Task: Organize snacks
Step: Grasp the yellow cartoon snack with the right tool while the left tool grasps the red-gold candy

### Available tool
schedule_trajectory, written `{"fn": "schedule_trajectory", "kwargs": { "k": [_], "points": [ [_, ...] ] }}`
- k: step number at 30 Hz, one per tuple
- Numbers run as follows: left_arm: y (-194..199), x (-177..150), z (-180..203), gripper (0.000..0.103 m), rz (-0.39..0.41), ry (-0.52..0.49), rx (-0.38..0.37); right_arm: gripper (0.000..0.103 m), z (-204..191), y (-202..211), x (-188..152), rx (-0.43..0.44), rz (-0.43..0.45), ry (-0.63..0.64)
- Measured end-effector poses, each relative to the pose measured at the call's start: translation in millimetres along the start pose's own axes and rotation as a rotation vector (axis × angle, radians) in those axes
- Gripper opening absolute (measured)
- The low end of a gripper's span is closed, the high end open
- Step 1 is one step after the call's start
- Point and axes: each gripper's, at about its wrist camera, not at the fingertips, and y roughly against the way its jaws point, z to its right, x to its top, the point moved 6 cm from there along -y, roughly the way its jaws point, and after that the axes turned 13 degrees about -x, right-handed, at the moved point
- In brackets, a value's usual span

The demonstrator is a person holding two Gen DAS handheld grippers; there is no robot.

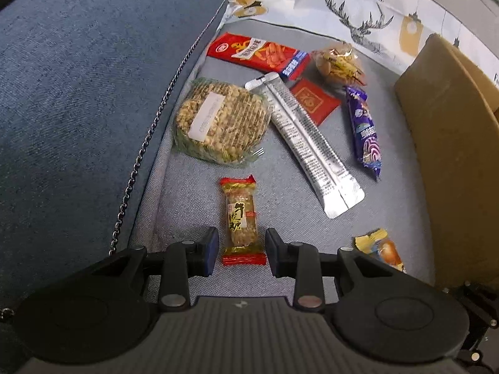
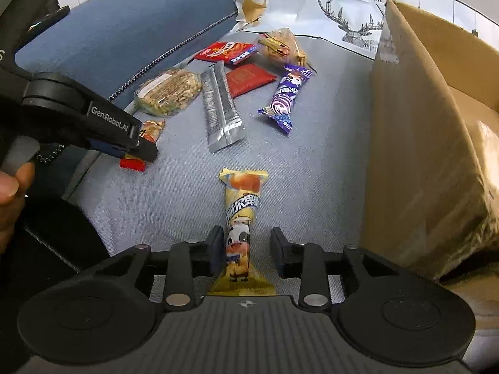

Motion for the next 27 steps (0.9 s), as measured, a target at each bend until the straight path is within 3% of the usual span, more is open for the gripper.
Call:
{"fn": "schedule_trajectory", "kwargs": {
  "k": [2, 4, 6, 12, 16, 19, 27],
  "points": [
    [-1.1, 0.5, 1.3, 0.035, -0.006, -0.008, 0.012, 0.033, -1.2, -1.3, 0.9, -0.002, 0.001, 0.010],
    [-0.9, 0.4, 1.9, 0.027, -0.006, -0.014, 0.021, 0.018, -1.8, -1.9, 2.2, -0.014, 0.004, 0.023],
    [0.6, 0.4, 2.6, 0.020, 0.002, -0.015, 0.019, 0.013, -1.5, -1.3, 4.1, -0.010, 0.002, 0.021],
    [14.5, -2.5, 8.3, 0.019, 0.049, -0.045, -0.055, 0.013, 0.4, 7.3, 12.1, -0.036, 0.045, 0.001],
    [8.2, -7.7, 17.7, 0.019, -0.014, -0.095, -0.115, 0.013, -0.9, 4.6, 11.2, -0.059, 0.031, -0.004],
    [-0.3, -11.2, 23.6, 0.020, -0.077, -0.121, -0.148, 0.015, 0.3, -3.5, 6.2, -0.060, -0.029, -0.029],
    [-0.8, -9.2, 23.5, 0.021, -0.084, -0.141, -0.147, 0.019, -0.2, -2.9, 3.0, -0.080, -0.045, -0.025]
  ]
}}
